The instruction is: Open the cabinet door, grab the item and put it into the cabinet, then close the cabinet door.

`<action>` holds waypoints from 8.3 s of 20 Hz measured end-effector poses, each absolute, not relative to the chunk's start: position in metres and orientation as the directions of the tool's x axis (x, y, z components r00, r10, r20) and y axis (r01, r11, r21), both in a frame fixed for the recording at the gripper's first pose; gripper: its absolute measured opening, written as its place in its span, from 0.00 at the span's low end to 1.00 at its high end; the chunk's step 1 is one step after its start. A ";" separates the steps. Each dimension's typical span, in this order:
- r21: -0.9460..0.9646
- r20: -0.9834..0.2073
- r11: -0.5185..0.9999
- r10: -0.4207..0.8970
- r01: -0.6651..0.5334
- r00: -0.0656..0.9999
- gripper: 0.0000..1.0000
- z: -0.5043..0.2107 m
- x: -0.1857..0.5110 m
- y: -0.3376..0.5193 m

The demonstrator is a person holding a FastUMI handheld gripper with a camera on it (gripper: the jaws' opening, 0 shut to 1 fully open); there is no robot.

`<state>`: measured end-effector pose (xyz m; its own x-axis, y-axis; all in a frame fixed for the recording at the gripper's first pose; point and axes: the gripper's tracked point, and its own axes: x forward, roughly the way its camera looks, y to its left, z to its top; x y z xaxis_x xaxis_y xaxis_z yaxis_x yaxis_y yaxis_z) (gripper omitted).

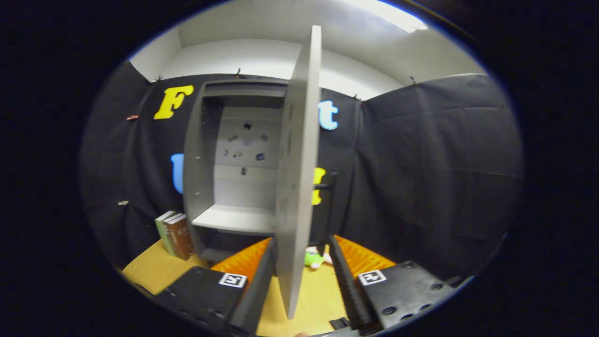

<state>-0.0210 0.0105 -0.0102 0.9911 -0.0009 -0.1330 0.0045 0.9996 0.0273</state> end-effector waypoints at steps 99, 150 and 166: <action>0.149 -0.048 0.975 0.173 -0.164 0.984 0.98 0.004 0.245 0.188; 0.234 -0.125 0.972 0.035 -0.005 0.992 0.98 -0.004 0.053 0.065; 0.165 -0.085 0.984 0.085 -0.070 0.993 0.98 0.009 0.079 0.118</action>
<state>0.0788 0.1179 0.0094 0.9927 0.0847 -0.0853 -0.0697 0.9839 0.1648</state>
